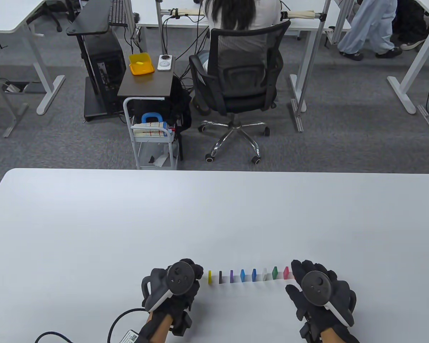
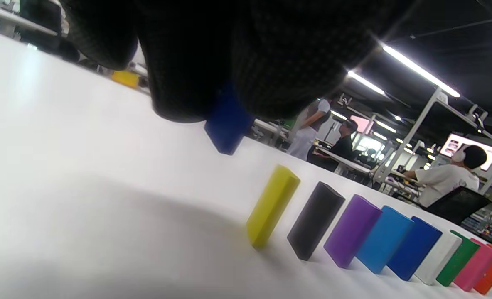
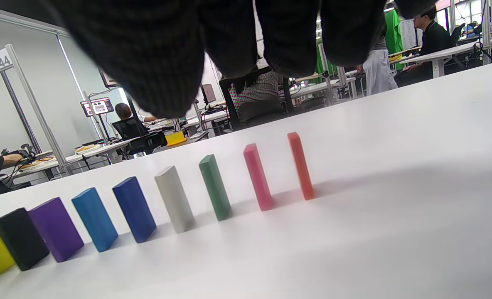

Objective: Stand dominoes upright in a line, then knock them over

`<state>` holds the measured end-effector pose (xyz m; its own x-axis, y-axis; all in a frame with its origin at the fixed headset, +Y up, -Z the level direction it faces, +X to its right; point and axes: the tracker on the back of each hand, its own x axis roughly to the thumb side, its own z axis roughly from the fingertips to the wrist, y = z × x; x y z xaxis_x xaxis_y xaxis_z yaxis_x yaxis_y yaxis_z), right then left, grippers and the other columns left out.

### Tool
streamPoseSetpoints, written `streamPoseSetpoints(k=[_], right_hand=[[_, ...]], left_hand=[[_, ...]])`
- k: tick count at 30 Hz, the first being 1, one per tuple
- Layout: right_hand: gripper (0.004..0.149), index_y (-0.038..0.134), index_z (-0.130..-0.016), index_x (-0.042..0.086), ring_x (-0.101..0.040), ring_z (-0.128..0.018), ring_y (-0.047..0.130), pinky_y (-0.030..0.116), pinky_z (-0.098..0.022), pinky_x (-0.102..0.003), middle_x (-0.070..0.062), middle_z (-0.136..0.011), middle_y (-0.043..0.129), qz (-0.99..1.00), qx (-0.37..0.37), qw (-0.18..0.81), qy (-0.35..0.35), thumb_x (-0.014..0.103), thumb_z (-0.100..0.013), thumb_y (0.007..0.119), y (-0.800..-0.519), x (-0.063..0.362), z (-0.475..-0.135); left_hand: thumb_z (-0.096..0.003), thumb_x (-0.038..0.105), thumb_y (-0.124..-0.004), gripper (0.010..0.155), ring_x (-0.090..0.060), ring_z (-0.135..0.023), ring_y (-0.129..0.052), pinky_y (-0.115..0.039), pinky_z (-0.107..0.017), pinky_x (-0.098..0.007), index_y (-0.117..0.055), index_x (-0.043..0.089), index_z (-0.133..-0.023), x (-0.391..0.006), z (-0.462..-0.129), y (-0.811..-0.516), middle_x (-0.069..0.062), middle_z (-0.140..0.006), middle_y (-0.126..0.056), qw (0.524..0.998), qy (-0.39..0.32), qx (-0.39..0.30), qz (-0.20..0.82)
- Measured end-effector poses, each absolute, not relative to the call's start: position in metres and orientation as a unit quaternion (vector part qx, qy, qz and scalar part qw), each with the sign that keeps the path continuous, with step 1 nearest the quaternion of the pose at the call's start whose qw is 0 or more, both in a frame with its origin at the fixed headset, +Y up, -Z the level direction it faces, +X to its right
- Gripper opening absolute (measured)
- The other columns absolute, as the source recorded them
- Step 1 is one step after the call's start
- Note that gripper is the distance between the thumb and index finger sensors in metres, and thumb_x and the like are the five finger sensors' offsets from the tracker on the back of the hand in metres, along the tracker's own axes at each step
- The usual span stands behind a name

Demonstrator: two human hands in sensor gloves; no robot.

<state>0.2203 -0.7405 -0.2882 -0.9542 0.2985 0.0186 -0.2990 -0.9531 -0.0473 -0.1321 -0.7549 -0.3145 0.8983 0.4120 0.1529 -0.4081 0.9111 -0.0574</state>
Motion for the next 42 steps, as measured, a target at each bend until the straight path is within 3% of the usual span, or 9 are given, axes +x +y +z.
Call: streamPoseSetpoints(k=[3, 5, 7, 16, 27, 42], right_hand=[[0.070, 0.071, -0.102, 0.018, -0.052, -0.094, 0.068, 0.051, -0.070, -0.068, -0.019, -0.105, 0.069, 0.989, 0.004, 0.149, -0.021, 0.045, -0.039, 0.087, -0.743, 0.220, -0.289], [0.070, 0.071, -0.102, 0.018, -0.052, -0.094, 0.068, 0.051, -0.070, -0.068, -0.020, -0.105, 0.069, 0.989, 0.002, 0.147, -0.019, 0.045, -0.039, 0.087, -0.744, 0.220, -0.290], [0.070, 0.071, -0.102, 0.018, -0.052, -0.094, 0.068, 0.051, -0.070, -0.068, -0.019, -0.105, 0.069, 0.989, 0.001, 0.148, -0.019, 0.045, -0.039, 0.087, -0.744, 0.220, -0.290], [0.070, 0.071, -0.102, 0.018, -0.052, -0.094, 0.069, 0.051, -0.070, -0.068, -0.019, -0.104, 0.070, 0.989, 0.002, 0.144, -0.014, 0.045, -0.039, 0.087, -0.746, 0.219, -0.291], [0.070, 0.071, -0.102, 0.018, -0.052, -0.094, 0.069, 0.052, -0.070, -0.068, -0.019, -0.104, 0.070, 0.990, 0.005, 0.140, -0.010, 0.045, -0.039, 0.087, -0.747, 0.218, -0.291], [0.070, 0.071, -0.102, 0.018, -0.052, -0.093, 0.070, 0.052, -0.070, -0.068, -0.019, -0.104, 0.071, 0.990, 0.005, 0.139, -0.010, 0.045, -0.040, 0.087, -0.747, 0.217, -0.291]], left_hand=[[-0.0353, 0.028, -0.097, 0.046, -0.024, -0.079, -0.103, -0.077, -0.071, -0.055, -0.083, 0.034, -0.079, -0.132, -0.321, -0.763, 0.002, -0.090, -0.089, 0.975, -0.082, -0.024, 0.204], [-0.0352, 0.027, -0.098, 0.066, -0.024, -0.079, -0.104, -0.077, -0.072, -0.056, -0.069, 0.036, -0.094, -0.128, -0.326, -0.770, 0.004, -0.090, -0.090, 0.974, -0.088, -0.036, 0.206], [-0.0353, 0.027, -0.098, 0.074, -0.023, -0.078, -0.104, -0.077, -0.072, -0.056, -0.061, 0.036, -0.099, -0.123, -0.328, -0.774, 0.004, -0.090, -0.091, 0.974, -0.099, -0.043, 0.201], [-0.0362, 0.025, -0.096, 0.074, -0.022, -0.077, -0.106, -0.076, -0.072, -0.055, -0.059, 0.036, -0.100, -0.117, -0.333, -0.785, 0.004, -0.091, -0.091, 0.980, -0.092, -0.055, 0.167], [-0.0366, 0.025, -0.094, 0.072, -0.019, -0.074, -0.107, -0.079, -0.071, -0.046, -0.060, 0.035, -0.099, -0.119, -0.337, -0.792, 0.004, -0.092, -0.090, 0.979, -0.081, -0.050, 0.183], [-0.0371, 0.026, -0.093, 0.072, -0.020, -0.078, -0.104, -0.078, -0.071, -0.049, -0.060, 0.035, -0.099, -0.118, -0.335, -0.791, 0.004, -0.093, -0.090, 0.977, -0.082, -0.063, 0.188]])
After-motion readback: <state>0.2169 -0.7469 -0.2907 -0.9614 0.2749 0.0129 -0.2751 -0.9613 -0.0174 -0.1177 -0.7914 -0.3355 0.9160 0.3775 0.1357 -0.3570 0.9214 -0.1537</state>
